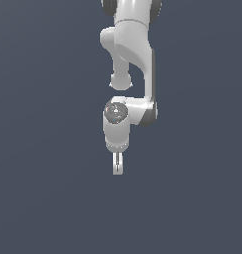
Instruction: Pick up the object and move it to a goal position.
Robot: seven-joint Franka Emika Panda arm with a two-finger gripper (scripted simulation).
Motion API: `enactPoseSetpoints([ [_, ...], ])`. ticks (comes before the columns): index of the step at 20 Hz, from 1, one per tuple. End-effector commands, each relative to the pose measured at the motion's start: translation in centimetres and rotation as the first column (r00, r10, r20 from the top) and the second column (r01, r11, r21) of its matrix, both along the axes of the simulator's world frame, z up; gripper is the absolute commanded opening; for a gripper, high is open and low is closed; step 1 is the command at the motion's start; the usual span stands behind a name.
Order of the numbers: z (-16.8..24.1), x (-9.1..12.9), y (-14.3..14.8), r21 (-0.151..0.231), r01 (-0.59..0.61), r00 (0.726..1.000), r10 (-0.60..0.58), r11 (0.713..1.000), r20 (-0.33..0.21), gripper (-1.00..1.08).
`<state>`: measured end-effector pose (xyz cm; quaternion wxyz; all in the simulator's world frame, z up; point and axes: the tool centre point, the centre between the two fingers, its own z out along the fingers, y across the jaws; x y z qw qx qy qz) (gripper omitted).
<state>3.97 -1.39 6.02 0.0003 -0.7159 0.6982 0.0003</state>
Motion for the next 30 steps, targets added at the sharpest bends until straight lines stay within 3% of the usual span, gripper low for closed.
enactPoseSetpoints([
  [1, -0.1, 0.0, 0.0, -0.001, 0.015, 1.0, -0.015, 1.0, 0.0, 1.0],
  [21, -5.1, 0.0, 0.0, -0.001, 0.018, 1.0, -0.018, 1.0, 0.0, 1.0],
  [22, -5.1, 0.0, 0.0, -0.001, 0.018, 1.0, -0.018, 1.0, 0.0, -1.0],
  [30, -5.1, 0.0, 0.0, -0.001, 0.018, 1.0, -0.018, 1.0, 0.0, -1.0],
])
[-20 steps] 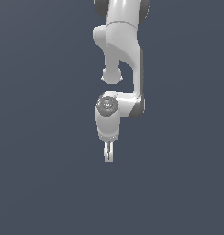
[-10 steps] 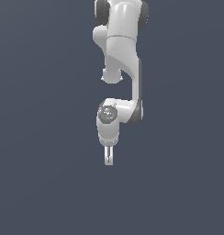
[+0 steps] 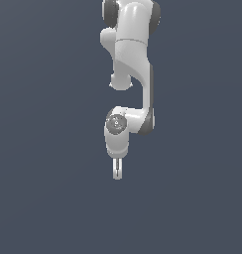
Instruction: Pick up the object and move it to a goal position.
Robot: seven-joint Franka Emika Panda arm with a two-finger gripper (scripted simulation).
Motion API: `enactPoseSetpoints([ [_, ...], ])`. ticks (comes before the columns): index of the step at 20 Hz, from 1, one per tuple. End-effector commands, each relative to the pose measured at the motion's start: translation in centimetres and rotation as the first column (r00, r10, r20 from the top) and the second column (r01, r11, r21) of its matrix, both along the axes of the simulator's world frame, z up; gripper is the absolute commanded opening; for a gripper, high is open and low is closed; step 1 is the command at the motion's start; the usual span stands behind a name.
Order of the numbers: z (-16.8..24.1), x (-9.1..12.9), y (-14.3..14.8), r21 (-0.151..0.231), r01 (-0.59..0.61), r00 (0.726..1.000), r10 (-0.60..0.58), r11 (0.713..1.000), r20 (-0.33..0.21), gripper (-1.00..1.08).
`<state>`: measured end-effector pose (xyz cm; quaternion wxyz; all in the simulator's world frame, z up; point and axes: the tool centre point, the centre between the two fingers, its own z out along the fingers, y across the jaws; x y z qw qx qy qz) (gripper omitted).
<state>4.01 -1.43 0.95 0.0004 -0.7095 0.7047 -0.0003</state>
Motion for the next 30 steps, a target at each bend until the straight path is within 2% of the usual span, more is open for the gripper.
enactPoseSetpoints([
  [1, -0.1, 0.0, 0.0, 0.0, 0.0, 1.0, 0.0, 1.0, -0.001, -1.0],
  [8, 0.9, -0.2, 0.0, 0.0, 0.0, 1.0, 0.0, 1.0, 0.0, -1.0],
  [15, 4.2, -1.0, 0.1, 0.001, 0.001, 1.0, -0.001, 1.0, -0.001, -1.0],
  [21, 9.1, -2.1, 0.2, 0.003, 0.001, 1.0, -0.001, 1.0, -0.001, -1.0],
  [30, 19.0, -4.4, 0.3, 0.003, 0.003, 1.0, -0.003, 1.0, -0.002, -1.0],
])
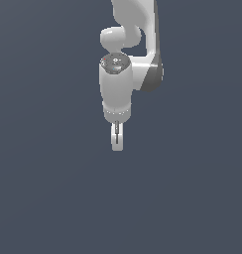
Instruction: Pick up the object and move it to a goal position.
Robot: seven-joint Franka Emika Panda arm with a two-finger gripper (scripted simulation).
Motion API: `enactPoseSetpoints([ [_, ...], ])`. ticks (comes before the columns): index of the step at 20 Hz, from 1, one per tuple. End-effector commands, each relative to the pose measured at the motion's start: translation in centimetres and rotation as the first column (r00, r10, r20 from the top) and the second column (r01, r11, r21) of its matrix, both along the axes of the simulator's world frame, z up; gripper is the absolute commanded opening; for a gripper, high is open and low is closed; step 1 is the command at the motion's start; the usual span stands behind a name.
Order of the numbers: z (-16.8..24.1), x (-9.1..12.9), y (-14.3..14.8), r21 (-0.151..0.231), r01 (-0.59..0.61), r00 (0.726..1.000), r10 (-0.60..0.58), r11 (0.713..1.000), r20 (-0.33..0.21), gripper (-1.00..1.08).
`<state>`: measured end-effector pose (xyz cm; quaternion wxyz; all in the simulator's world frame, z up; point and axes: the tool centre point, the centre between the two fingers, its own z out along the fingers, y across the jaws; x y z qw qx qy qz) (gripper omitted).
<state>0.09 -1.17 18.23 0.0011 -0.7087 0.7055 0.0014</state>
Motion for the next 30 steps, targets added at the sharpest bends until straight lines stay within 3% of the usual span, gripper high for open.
enactPoseSetpoints([
  [1, 3.0, -0.7, 0.0, 0.0, 0.001, 1.0, -0.001, 1.0, 0.0, -1.0],
  [19, 23.8, -4.8, 0.3, -0.005, 0.002, 1.0, -0.002, 1.0, 0.0, -1.0],
  [30, 30.7, -5.8, 0.6, -0.004, -0.002, 1.0, 0.002, 1.0, 0.0, -1.0],
])
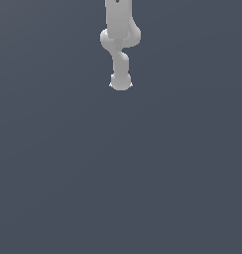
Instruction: Pick up the object and move it to a goal position.
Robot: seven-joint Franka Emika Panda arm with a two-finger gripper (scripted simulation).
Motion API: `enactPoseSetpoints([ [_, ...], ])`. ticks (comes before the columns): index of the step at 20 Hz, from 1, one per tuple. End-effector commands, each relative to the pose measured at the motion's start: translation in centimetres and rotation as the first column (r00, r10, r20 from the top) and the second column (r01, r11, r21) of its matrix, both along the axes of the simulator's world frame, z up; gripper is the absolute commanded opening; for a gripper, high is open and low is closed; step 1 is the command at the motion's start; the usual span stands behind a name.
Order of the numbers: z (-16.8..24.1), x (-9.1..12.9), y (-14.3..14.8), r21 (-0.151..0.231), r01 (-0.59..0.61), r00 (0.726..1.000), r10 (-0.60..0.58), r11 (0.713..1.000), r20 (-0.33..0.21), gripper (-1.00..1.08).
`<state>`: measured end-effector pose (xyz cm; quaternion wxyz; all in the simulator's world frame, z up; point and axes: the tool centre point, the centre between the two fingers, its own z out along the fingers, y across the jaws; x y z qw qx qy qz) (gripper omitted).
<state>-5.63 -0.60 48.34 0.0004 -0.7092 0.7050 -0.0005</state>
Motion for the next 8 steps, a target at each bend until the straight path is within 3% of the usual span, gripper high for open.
enactPoseSetpoints([
  [1, 0.93, -0.13, 0.06, 0.0, -0.001, 1.0, 0.001, 1.0, -0.001, -1.0],
  [8, 1.66, -0.11, 0.1, 0.0, -0.001, 1.0, 0.001, 1.0, -0.001, -1.0],
])
